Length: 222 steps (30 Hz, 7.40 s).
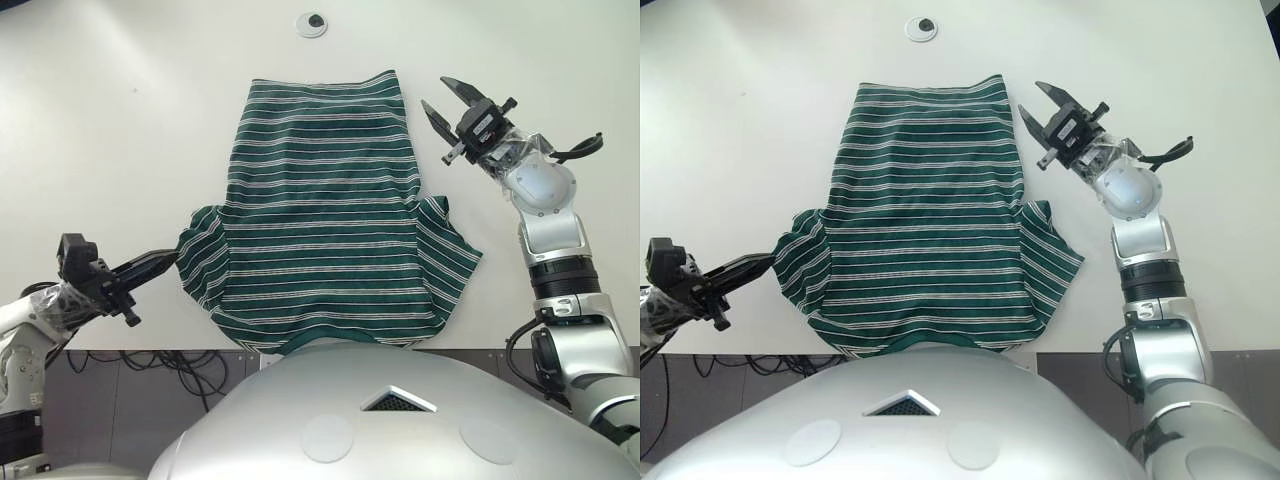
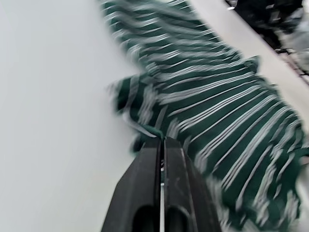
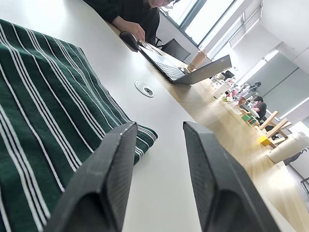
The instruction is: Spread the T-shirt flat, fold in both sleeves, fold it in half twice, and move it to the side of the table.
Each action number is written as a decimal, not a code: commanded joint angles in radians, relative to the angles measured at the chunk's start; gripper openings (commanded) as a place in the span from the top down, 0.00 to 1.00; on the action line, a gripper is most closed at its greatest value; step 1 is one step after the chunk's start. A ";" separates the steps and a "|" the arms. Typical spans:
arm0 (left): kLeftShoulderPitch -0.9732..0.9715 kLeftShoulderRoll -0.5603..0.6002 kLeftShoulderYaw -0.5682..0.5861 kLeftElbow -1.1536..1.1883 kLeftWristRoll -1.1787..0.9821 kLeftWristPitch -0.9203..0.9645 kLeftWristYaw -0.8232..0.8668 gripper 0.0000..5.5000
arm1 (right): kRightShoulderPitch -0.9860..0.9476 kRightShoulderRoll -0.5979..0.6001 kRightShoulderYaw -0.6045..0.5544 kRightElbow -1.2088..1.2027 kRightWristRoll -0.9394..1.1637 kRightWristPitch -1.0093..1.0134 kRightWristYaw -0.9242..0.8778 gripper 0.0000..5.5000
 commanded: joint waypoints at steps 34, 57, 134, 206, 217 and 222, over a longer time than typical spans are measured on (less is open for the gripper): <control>-0.198 -0.310 -0.447 -0.177 0.117 0.084 0.384 0.92 | 0.170 -0.092 -0.177 -0.210 0.241 0.211 0.205 0.68; -0.269 -0.388 -0.309 -0.504 -0.076 0.106 0.614 0.71 | 0.538 -0.414 -0.248 -0.375 0.683 1.149 0.606 0.68; 0.103 0.039 -0.202 0.181 1.187 -1.559 0.431 0.60 | 0.657 -0.378 -0.194 -0.361 0.300 0.131 0.830 0.62; -0.938 -0.245 -0.482 0.825 0.575 -0.663 0.433 1.00 | -0.324 0.174 0.006 0.568 0.233 0.066 0.318 1.00; -1.197 -0.324 -0.329 0.974 0.430 -0.359 0.414 0.76 | -0.586 0.279 -0.135 0.885 0.227 0.204 0.127 0.79; -1.332 -0.325 -0.331 1.224 0.516 -0.337 0.523 0.65 | -0.652 0.282 -0.183 0.939 0.196 0.249 0.014 0.79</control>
